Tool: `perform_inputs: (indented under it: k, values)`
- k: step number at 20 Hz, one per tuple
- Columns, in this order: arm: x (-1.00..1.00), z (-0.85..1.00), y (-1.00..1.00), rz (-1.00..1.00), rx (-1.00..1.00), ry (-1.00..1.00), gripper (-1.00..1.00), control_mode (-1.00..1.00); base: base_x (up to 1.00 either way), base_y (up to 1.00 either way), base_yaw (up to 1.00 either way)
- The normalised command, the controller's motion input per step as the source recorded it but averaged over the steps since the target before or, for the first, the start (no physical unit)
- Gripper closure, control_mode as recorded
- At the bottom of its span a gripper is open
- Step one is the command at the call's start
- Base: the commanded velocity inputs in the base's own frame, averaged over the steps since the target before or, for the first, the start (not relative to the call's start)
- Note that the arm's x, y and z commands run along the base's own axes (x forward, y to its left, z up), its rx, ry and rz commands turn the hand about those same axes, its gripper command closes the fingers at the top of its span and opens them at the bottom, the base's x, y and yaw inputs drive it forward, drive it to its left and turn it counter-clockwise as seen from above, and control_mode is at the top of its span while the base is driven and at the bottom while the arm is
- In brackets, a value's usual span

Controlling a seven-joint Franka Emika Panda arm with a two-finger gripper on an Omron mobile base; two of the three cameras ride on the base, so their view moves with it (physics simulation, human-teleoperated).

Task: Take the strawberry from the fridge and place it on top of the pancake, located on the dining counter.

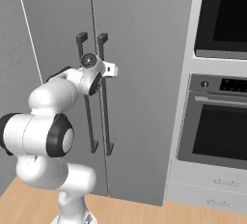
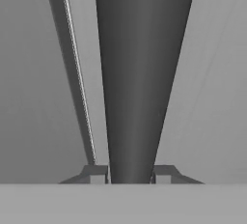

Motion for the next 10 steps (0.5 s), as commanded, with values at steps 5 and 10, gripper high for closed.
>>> perform_inputs:
  k: [5, 10]
  values:
    - [-0.54, -0.02, -0.44, -0.06, -0.02, 0.00, 1.00, -1.00, 0.00, 0.00, 0.00]
    - [-1.00, 0.00, -0.98, -0.08, 0.00, 0.00, 1.00, -1.00, 0.00, 0.00, 0.00]
